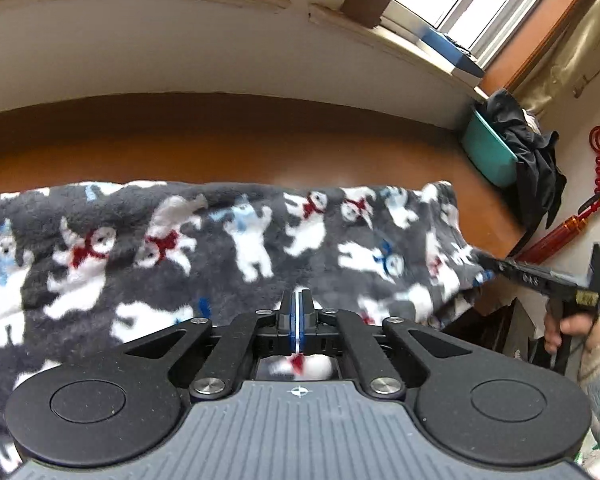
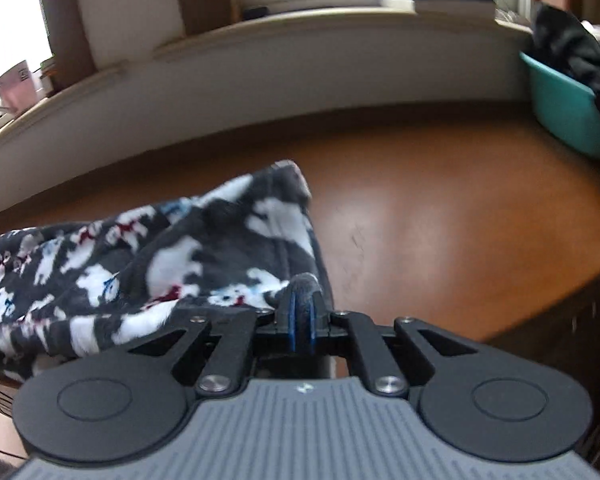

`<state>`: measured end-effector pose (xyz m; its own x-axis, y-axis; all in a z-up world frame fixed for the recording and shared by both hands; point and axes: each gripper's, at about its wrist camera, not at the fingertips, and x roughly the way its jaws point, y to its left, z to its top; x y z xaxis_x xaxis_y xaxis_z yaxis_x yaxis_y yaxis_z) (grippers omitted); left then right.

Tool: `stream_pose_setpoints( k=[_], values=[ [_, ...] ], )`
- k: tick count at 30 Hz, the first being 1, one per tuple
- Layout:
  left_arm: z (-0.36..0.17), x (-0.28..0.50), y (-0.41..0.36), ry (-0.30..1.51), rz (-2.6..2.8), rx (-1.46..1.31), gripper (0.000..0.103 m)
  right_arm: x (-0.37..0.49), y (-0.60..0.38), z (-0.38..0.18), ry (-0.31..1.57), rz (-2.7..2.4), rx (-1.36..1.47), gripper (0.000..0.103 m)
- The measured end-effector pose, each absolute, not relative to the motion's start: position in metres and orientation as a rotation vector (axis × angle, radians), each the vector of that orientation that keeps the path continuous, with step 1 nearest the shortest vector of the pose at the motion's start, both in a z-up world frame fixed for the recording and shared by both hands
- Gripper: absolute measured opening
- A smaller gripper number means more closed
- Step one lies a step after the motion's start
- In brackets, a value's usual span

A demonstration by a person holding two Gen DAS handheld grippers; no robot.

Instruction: Fold clothes

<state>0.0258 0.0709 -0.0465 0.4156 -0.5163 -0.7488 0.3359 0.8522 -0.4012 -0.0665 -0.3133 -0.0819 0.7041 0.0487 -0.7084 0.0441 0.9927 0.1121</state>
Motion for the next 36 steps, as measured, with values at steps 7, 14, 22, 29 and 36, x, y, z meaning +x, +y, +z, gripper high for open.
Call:
stream_pose_setpoints(
  k=[7,14,22,29,36],
  values=[
    [-0.083,0.023,0.063,1.119,-0.535,-0.157,0.004,-0.075,-0.315,-0.070,0.775,-0.045,0.091,0.020],
    [-0.090,0.019,0.060,1.130,-0.547,-0.123,0.006,-0.064,-0.281,-0.049,0.717,0.024,0.071,0.020],
    [-0.093,0.011,0.054,1.133,-0.551,-0.082,0.006,-0.037,-0.209,-0.077,0.782,0.181,0.027,0.020],
    [-0.090,0.006,0.060,1.136,-0.558,-0.096,0.006,-0.063,-0.215,-0.107,0.922,0.185,0.002,0.020],
    [-0.069,0.020,0.064,1.043,-0.534,-0.151,0.011,-0.050,-0.197,-0.075,0.806,0.235,0.047,0.020]
  ],
)
